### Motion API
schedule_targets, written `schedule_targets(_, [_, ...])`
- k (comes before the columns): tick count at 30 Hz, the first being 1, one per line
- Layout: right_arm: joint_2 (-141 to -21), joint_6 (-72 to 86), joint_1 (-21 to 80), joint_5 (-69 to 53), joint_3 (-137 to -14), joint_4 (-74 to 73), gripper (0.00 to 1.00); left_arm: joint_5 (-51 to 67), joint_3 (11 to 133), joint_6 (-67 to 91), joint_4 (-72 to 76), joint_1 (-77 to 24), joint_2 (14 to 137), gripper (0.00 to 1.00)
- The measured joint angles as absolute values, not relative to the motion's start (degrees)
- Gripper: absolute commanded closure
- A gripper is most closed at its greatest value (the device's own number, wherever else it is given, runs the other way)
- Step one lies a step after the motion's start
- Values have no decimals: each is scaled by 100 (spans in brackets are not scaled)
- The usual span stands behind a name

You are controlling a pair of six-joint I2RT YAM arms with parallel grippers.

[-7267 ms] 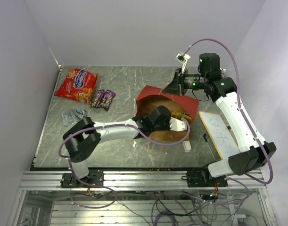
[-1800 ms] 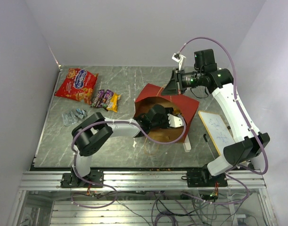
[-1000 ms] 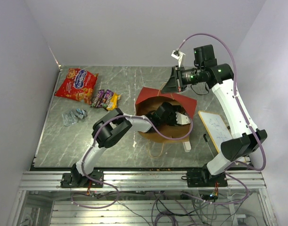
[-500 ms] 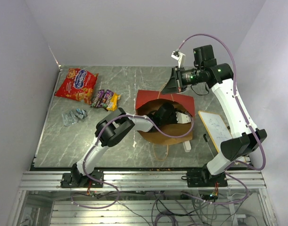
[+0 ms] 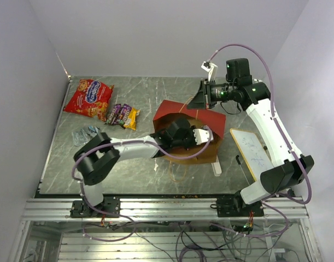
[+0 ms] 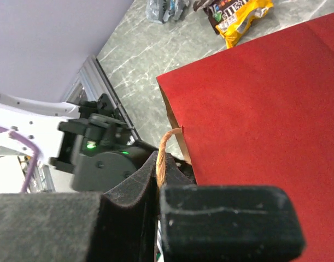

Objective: Take the snacks out of the paper bag
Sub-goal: Take out the snack from the paper bag, then place the snack at the center of the board.

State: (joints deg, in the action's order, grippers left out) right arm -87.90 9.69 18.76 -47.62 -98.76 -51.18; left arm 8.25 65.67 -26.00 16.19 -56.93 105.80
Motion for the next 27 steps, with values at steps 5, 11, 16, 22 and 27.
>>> schedule_targets(5, [-8608,1103,1852,-4678,-9605,-4672,100,860,5964,-2082,1103,-5717,9625,88])
schedule_targets(11, [-8335,1363,1767,-4552,-9155,-4174,100,1212,5280,-1531,-34,-5710,7961,93])
schedule_targets(16, [-8130,1514,1719,-4477,-8825,-3815,100,1326,5354,-952,-1140,-5710,6510,93])
schedule_targets(22, [-8082,1625,1682,-4379,-8621,-3538,100,1087,5719,-56,-2222,-5710,5398,93])
schedule_targets(27, [-8090,1712,1664,-4388,-8613,-3291,100,-89,6429,779,-2882,-5712,5037,93])
